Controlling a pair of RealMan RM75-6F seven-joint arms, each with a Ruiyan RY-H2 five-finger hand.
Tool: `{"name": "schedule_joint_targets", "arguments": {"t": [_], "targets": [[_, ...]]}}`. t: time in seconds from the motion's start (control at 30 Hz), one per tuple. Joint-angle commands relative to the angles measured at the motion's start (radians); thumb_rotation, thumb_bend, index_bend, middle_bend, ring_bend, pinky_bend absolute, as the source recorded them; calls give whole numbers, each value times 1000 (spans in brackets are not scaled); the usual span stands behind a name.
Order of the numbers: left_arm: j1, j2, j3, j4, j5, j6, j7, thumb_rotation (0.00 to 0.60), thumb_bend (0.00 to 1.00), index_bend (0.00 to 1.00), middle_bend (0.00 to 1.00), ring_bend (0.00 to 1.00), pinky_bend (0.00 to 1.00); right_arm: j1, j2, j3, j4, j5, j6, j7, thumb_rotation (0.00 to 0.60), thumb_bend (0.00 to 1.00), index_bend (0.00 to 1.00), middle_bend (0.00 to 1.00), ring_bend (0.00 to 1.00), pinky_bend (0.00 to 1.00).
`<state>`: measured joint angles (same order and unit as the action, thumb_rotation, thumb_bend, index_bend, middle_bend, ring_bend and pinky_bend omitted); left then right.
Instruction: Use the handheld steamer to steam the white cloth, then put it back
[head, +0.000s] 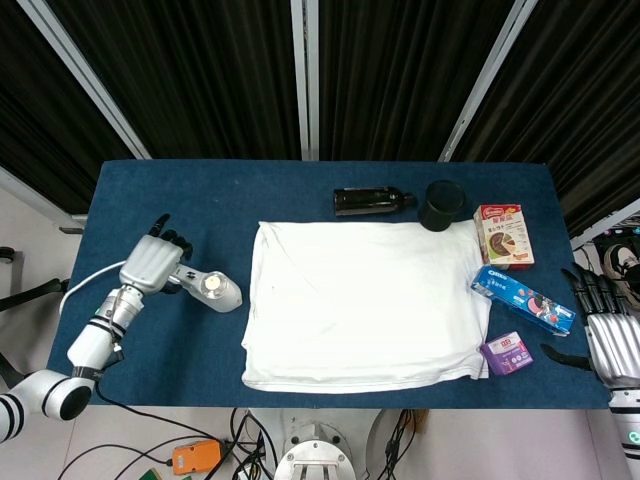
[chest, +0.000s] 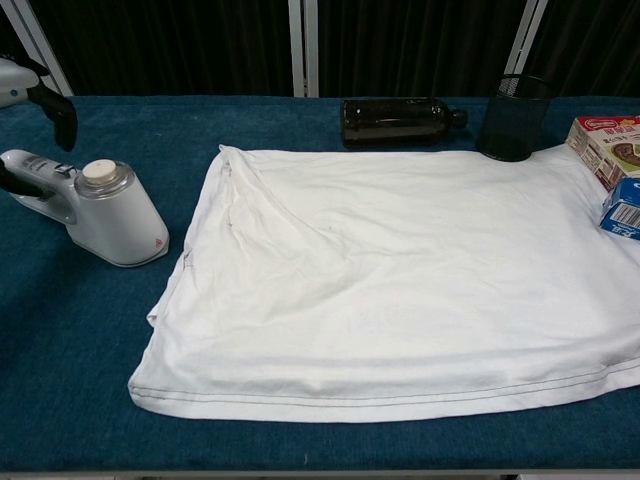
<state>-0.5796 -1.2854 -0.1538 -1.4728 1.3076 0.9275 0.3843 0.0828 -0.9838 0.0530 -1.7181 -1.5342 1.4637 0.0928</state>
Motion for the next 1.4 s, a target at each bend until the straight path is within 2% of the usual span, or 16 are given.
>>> {"name": "schedule_joint_targets", "arguments": {"t": [0.03, 0.47, 0.67, 0.87, 1.13, 1.4], "targets": [[-19, -16, 11, 15, -36, -20, 48, 564, 36, 474, 414, 289, 0, 4, 1, 2, -2, 4, -6, -3, 600, 147, 0, 7, 0, 0], [-48, -76, 43, 56, -107, -18, 146, 541, 36, 474, 441, 315, 0, 14, -6, 1, 7, 14, -28, 3, 600, 146, 0, 7, 0, 0], [-51, -94, 57, 66, -129, -4, 183, 493, 36, 494, 450, 331, 0, 16, -9, -2, 15, 9, -30, 12, 600, 146, 0, 7, 0, 0], [-54, -105, 74, 77, -146, -12, 191, 480, 36, 520, 475, 349, 0, 14, -15, -5, 28, 16, -35, 26, 600, 146, 0, 7, 0, 0], [-59, -118, 83, 104, -149, -30, 139, 490, 37, 581, 559, 442, 0, 10, -20, -8, 38, 16, -31, 35, 600, 147, 0, 7, 0, 0], [-62, -120, 97, 117, -138, -47, 97, 504, 176, 610, 622, 518, 0, 11, -20, -8, 41, 17, -34, 43, 600, 146, 0, 7, 0, 0]]}}
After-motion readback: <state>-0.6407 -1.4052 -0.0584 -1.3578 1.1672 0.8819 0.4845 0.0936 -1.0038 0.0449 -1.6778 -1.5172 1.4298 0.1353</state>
